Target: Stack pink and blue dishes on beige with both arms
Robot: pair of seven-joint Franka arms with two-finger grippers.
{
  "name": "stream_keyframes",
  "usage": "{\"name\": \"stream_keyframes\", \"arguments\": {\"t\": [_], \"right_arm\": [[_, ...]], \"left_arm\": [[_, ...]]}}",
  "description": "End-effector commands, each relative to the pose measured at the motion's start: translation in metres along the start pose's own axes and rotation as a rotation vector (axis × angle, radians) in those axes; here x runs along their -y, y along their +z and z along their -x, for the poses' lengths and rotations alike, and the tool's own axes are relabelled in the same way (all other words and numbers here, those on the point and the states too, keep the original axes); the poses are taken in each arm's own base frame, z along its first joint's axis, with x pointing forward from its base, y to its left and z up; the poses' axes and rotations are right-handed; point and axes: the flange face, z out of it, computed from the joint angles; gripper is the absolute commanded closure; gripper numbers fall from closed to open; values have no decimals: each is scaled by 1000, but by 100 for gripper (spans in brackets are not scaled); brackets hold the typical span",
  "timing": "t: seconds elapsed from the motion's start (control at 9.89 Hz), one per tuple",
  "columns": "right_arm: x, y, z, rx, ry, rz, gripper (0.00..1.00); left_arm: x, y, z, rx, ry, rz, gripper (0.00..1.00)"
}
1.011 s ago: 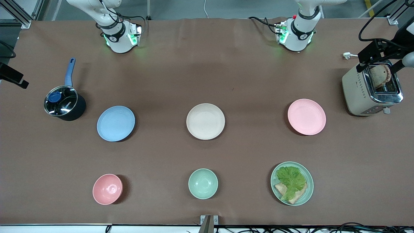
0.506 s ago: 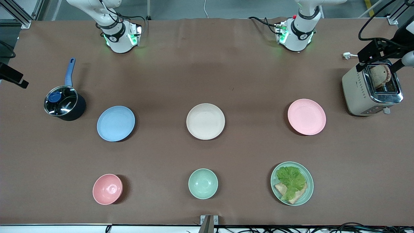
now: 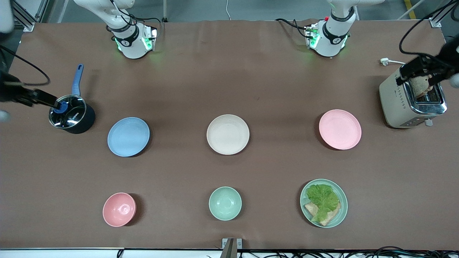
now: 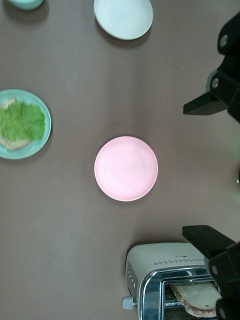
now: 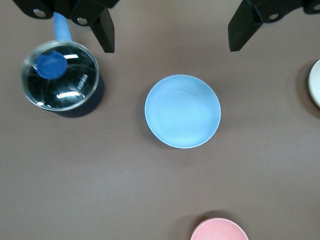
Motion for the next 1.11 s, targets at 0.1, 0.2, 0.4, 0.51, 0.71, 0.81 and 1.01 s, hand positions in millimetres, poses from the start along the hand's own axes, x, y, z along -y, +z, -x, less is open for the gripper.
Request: {"name": "stream_keyframes", "arguments": {"t": [0.1,0.2,0.4,0.51,0.71,0.81,1.01], "right_arm": [[-16,128,19,-72,-47,-19,0],[-19,169,21,-91,-42,-23,0],[-27,230,13,-55,-66,-26,0],[-31,253,11,-40,-80,-58,0],[-49,298,12,-18,-116,-167,0],[-58,314,14,-21,-126,-226,0],[-71,331,17,-28,-146,-269,4]], "left_arm": [[48,117,-1,11,4,25,3],[66,155,0,-3,13,52,3],[91,247,-4,40,96,68,4],[99,281,-7,47,99,69,4],[102,351,-20,31,83,35,6],[107,380,-19,29,74,15,8],[98,413,-15,35,87,8,9]]}}
